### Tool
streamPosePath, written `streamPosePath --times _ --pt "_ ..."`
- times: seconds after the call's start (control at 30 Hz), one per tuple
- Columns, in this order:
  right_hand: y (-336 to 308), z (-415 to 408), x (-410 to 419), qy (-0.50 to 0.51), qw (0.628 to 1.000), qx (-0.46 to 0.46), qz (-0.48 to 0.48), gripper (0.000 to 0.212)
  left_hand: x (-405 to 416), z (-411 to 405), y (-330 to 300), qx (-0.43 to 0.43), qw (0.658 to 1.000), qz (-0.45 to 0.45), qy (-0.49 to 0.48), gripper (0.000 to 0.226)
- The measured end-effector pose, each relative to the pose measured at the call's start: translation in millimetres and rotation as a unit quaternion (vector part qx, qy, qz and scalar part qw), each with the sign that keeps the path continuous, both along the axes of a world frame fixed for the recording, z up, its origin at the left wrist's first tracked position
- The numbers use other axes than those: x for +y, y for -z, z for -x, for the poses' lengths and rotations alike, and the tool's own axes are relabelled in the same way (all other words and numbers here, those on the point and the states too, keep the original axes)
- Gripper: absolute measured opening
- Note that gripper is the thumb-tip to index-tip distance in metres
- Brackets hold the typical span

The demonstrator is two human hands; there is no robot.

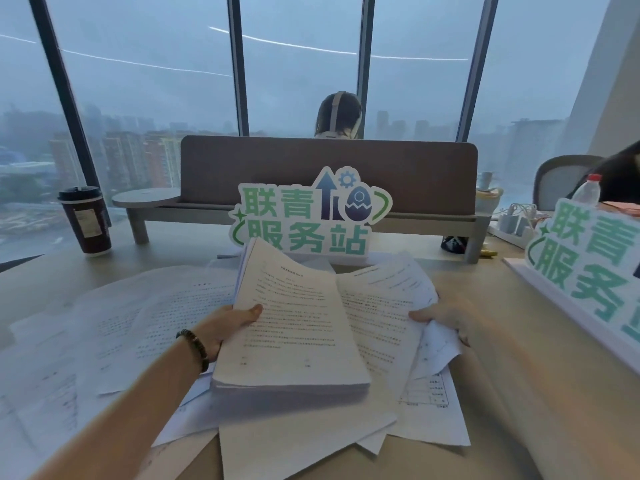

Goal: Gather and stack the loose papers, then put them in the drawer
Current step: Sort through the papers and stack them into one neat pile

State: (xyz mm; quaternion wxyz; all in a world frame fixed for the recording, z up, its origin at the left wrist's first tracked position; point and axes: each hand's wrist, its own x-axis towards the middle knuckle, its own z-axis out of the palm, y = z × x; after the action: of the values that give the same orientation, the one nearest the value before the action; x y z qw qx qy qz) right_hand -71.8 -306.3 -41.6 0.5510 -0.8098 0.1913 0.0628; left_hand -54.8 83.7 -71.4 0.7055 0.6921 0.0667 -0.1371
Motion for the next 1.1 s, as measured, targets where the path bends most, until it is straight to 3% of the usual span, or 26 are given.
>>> streamPosePath --times 0.17,0.3,0.5,0.6,0.77,0.9,1.1 --pt "6.2 11.2 5.0 0.042 0.998 -0.033 -0.043 0.013 -5.7 -5.5 5.5 0.0 1.0 -0.008 0.009 0.029" --pt "20.2 4.5 15.8 0.07 0.991 -0.106 0.031 0.039 -5.6 -6.9 3.5 -0.002 1.0 -0.002 0.016 0.025" --pt "15.9 10.9 3.8 0.033 0.999 0.018 0.012 0.004 8.6 -9.8 -1.1 0.011 1.0 0.024 0.008 0.02" --pt "16.8 14.7 3.8 0.046 0.999 0.011 0.024 0.008 12.0 -9.6 -0.9 0.01 1.0 0.017 -0.001 0.017" --pt "27.8 18.6 33.5 0.056 0.994 -0.089 0.031 0.026 10.5 -9.2 2.8 0.012 1.0 0.005 -0.007 0.021" --pt "37.5 18.0 44.4 0.031 0.993 -0.1 -0.046 0.026 9.2 -6.7 0.3 0.016 1.0 0.008 -0.011 0.024" --pt "3.2 22.5 45.3 0.041 0.981 -0.112 -0.15 0.025 9.9 -2.5 -1.3 0.016 1.0 0.003 -0.004 0.028"
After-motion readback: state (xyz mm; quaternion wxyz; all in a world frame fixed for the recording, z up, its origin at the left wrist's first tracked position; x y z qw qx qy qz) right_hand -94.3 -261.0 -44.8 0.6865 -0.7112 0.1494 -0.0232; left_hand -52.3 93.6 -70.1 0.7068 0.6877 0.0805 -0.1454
